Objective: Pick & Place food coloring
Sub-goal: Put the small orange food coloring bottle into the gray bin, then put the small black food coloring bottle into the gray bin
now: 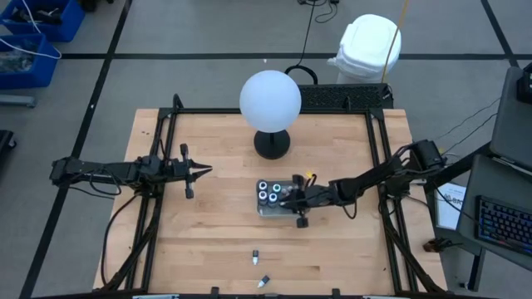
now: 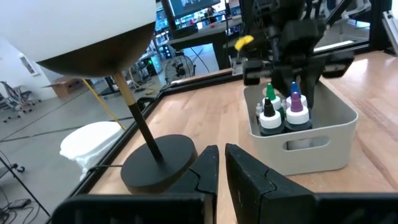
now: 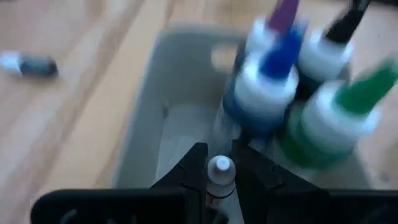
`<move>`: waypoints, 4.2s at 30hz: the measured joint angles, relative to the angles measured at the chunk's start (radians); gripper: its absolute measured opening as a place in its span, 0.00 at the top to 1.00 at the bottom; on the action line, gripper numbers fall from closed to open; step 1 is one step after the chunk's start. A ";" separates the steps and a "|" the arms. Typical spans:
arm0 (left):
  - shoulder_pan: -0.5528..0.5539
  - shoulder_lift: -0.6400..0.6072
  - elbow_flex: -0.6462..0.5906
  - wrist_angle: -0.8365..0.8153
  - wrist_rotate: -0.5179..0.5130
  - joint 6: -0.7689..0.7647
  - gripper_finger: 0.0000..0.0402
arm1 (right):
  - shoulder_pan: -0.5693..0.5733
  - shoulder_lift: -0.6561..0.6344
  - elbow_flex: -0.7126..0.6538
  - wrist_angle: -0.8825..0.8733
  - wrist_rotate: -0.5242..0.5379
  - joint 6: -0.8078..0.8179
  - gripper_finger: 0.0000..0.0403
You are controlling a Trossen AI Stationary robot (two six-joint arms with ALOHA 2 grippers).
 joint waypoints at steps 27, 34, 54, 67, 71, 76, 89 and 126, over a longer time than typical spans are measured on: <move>0.000 0.000 0.000 -0.004 0.004 -0.073 0.91 | -0.007 -0.044 -0.002 -0.037 0.000 0.046 0.71; 0.000 0.000 0.000 -0.004 0.004 -0.083 0.91 | -0.005 -0.129 -0.002 -0.100 -0.001 0.047 0.72; 0.000 0.004 -0.001 -0.052 -0.016 -0.128 0.91 | -0.019 -0.420 -0.108 -0.183 -0.213 -0.105 0.99; 0.001 0.013 -0.001 0.008 -0.026 -0.224 0.91 | -0.039 -0.841 -0.433 0.028 -0.212 -0.047 1.00; 0.001 0.013 -0.001 0.008 -0.025 -0.242 0.91 | -0.070 -0.903 -0.541 0.150 -0.209 -0.028 1.00; 0.001 0.013 -0.001 0.000 -0.025 -0.304 0.91 | -0.115 -1.003 -0.622 0.165 -0.210 -0.026 1.00; 0.001 0.013 -0.001 -0.007 -0.025 -0.448 0.91 | -0.164 -1.235 -0.653 0.069 -0.268 -0.063 1.00; -0.287 0.714 0.445 -0.157 0.076 -0.398 0.98 | -0.162 -1.392 -0.681 0.059 -0.315 -0.106 1.00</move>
